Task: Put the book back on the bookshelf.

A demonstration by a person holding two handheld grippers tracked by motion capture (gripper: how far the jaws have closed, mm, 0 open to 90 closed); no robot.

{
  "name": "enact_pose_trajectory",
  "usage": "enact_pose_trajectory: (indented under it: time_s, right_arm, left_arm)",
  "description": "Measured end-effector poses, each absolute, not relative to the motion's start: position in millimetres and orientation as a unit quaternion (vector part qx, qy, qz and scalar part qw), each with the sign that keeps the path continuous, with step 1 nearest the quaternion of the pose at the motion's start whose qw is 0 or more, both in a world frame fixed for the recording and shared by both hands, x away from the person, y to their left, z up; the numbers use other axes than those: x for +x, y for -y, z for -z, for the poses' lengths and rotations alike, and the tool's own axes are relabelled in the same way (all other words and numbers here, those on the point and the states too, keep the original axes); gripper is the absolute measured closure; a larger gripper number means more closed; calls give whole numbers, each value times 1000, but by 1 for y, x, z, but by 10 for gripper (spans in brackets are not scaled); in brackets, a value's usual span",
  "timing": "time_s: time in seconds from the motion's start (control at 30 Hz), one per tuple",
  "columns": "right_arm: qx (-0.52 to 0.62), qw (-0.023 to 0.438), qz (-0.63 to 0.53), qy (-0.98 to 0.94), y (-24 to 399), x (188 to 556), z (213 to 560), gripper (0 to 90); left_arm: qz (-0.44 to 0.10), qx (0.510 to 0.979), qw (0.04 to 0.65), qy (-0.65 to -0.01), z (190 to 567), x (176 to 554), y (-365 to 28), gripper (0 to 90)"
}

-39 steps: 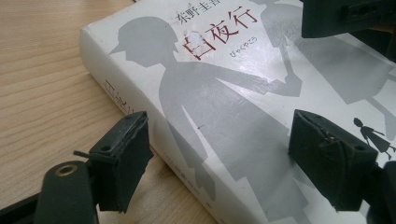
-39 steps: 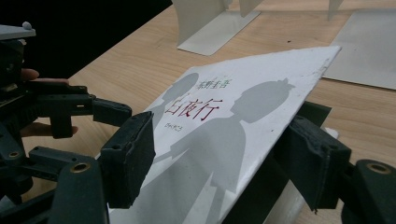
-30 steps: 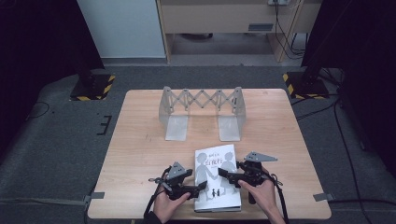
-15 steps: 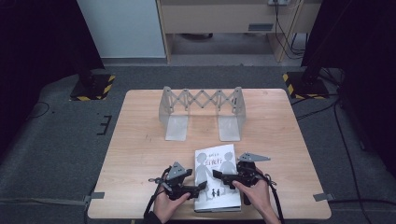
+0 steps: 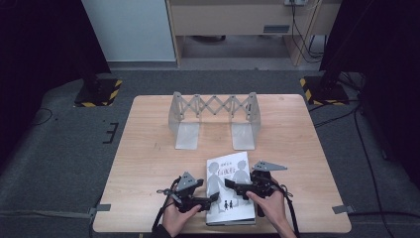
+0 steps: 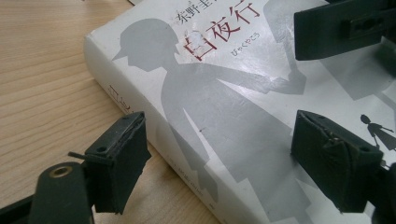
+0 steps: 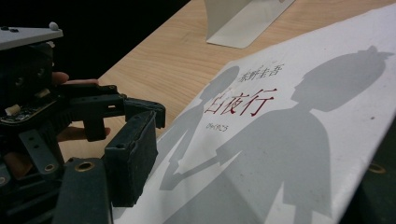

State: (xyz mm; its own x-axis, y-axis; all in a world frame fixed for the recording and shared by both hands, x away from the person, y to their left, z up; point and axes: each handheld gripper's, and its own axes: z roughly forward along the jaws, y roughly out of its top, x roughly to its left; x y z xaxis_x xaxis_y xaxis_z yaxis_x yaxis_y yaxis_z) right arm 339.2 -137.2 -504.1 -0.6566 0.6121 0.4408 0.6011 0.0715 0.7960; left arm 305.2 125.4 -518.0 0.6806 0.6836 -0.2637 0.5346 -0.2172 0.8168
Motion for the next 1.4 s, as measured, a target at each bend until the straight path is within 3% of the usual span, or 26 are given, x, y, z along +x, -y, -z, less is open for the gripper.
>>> enact_pose_trajectory:
  time_s: [0.17,0.6,0.97,1.4]
  right_arm:
    - [419,4,-537,-732,138,339,506,351]
    - [459,-28,-527,-715,148,344,512,572]
    - [462,-28,-538,-704,149,343,510,640]
    - [432,-49,-589,-681,151,338,494,790]
  left_arm:
    - [-74,778,483,-394,519,307,-128,179]
    - [-63,763,489,-418,521,314,-140,204]
    - [-60,756,496,-423,521,317,-144,206]
    - [-18,732,536,-420,525,322,-142,162]
